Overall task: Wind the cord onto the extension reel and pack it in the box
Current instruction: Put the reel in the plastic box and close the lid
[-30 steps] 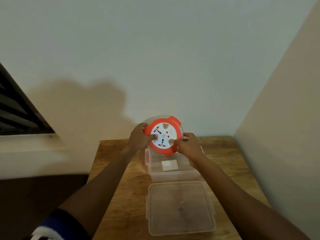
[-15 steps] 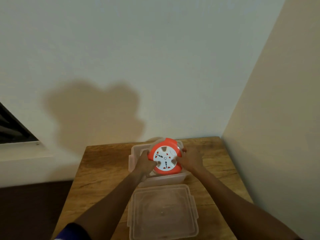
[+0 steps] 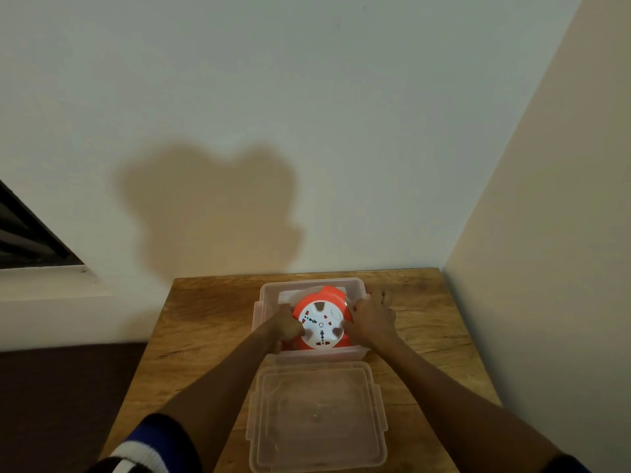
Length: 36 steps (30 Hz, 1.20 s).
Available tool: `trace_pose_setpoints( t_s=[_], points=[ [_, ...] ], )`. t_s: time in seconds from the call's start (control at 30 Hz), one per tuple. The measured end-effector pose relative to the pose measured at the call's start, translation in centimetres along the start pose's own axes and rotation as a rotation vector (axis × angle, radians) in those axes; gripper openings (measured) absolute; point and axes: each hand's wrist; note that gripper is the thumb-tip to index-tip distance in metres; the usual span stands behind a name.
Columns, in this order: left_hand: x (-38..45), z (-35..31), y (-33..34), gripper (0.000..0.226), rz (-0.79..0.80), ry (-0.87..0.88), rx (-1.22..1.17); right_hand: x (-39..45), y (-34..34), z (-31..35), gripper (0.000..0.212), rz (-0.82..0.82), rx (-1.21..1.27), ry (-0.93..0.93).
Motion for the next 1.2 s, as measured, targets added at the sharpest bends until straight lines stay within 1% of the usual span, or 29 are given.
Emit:
trace_pose_setpoints(
  t_s=[0.1, 0.23, 0.3, 0.37, 0.4, 0.43, 0.47, 0.5, 0.53, 0.57, 0.63, 0.67, 0.73, 0.77, 0.8, 0.87, 0.93, 1.03, 1.2],
  points=[
    [0.0, 0.0, 0.1, 0.067, -0.007, 0.031, 0.037, 0.3, 0.4, 0.0, 0.058, 0.034, -0.019, 0.003],
    [-0.6, 0.0, 0.6, 0.065, -0.088, 0.109, 0.127, 0.3, 0.5, 0.3, 0.066, 0.05, 0.003, 0.03],
    [-1.4, -0.2, 0.7, 0.06, -0.135, 0.157, 0.194, -0.2, 0.0, 0.4, 0.071, -0.008, 0.039, 0.01],
    [-2.7, 0.0, 0.2, 0.049, -0.198, 0.255, 0.279, -1.4, -0.6, 0.3, 0.069, -0.138, 0.089, -0.033],
    [-3.5, 0.4, -0.1, 0.04, -0.253, 0.338, 0.295, -2.2, -0.8, 0.1, 0.064, -0.222, 0.163, -0.038],
    [-4.5, 1.2, -0.4, 0.028, -0.352, 0.436, 0.272, -3.3, -1.0, -0.2, 0.059, -0.302, 0.279, -0.02],
    [-5.5, 2.4, -0.9, 0.013, -0.472, 0.502, 0.218, -4.5, -1.0, -0.8, 0.053, -0.356, 0.412, 0.02],
    [-6.4, 4.0, -1.2, 0.005, -0.58, 0.542, 0.143, -5.9, -0.5, -1.5, 0.044, -0.387, 0.531, 0.066],
    [-7.2, 5.7, -1.4, 0.016, -0.675, 0.532, 0.068, -7.2, 0.1, -2.3, 0.036, -0.393, 0.624, 0.121],
    [-7.7, 7.7, -1.5, 0.022, -0.715, 0.501, -0.019, -8.6, 1.0, -3.2, 0.032, -0.374, 0.696, 0.195],
    [-8.0, 11.4, -0.9, 0.025, -0.707, 0.331, -0.15, -11.1, 2.8, -4.5, 0.036, -0.267, 0.746, 0.362],
    [-7.9, 12.8, -0.4, 0.024, -0.668, 0.197, -0.175, -12.0, 3.6, -5.0, 0.034, -0.197, 0.739, 0.419],
    [-7.3, 15.0, 0.8, 0.016, -0.572, -0.043, -0.16, -13.1, 4.7, -5.3, 0.022, -0.071, 0.747, 0.464],
    [-7.1, 15.6, 1.2, 0.01, -0.53, -0.111, -0.136, -13.4, 4.9, -5.2, 0.017, -0.022, 0.758, 0.466],
    [-7.0, 15.8, 1.5, 0.014, -0.503, -0.137, -0.113, -13.5, 4.9, -5.1, 0.013, 0.022, 0.763, 0.458],
    [-6.7, 15.7, 1.7, 0.026, -0.418, -0.134, -0.095, -13.4, 4.7, -4.7, 0.009, 0.105, 0.764, 0.425],
    [-6.8, 15.3, 1.6, 0.025, -0.354, -0.137, -0.078, -13.5, 4.4, -4.4, 0.01, 0.143, 0.764, 0.409],
    [-6.9, 14.9, 1.0, 0.022, -0.344, -0.157, -0.042, -14.0, 3.5, -4.5, 0.01, 0.132, 0.781, 0.419],
    [-8.2, 14.1, 0.9, 0.013, -0.317, -0.11, -0.052, -15.4, 0.0, -6.0, 0.014, 0.112, 0.798, 0.392]
  ],
)
Point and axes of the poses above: each hand's wrist, its own x-axis towards the middle knuckle, its own y-axis out of the palm, z = x × y, and after that the axes turned 8 degrees about -y, right-handed
